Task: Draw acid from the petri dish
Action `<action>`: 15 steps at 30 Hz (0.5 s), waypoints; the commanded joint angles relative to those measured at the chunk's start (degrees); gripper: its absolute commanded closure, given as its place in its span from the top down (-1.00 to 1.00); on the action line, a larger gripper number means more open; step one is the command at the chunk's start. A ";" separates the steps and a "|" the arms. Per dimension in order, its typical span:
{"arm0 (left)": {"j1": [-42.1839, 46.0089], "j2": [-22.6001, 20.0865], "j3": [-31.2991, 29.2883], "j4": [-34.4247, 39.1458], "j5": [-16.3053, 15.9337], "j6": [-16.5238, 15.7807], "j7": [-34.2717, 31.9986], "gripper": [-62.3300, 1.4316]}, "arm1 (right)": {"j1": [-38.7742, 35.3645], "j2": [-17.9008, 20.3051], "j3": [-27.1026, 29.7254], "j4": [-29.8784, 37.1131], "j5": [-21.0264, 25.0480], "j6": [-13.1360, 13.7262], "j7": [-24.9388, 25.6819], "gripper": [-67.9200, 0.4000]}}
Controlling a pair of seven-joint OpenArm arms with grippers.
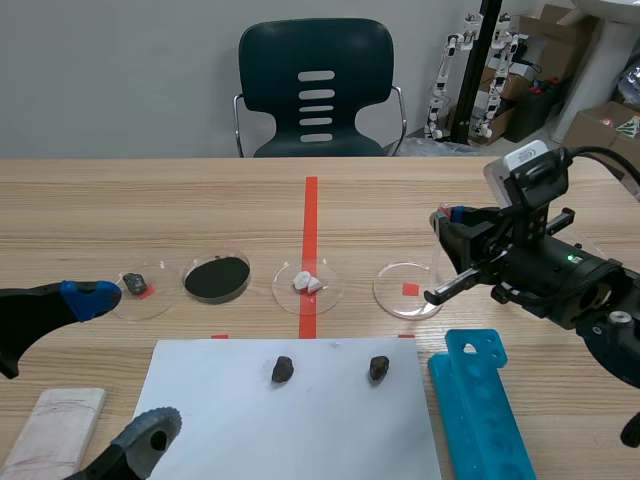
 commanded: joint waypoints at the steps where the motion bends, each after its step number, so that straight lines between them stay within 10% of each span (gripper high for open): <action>1: 0.11 0.28 -0.15 0.68 -0.39 -0.07 -0.90 1.00 | 1.33 0.00 0.04 0.31 0.61 -0.02 0.87 -0.97; 15: 0.11 0.28 -0.15 0.68 -0.39 -0.07 -0.90 1.00 | 1.33 0.00 0.04 0.31 0.61 -0.02 0.87 -0.92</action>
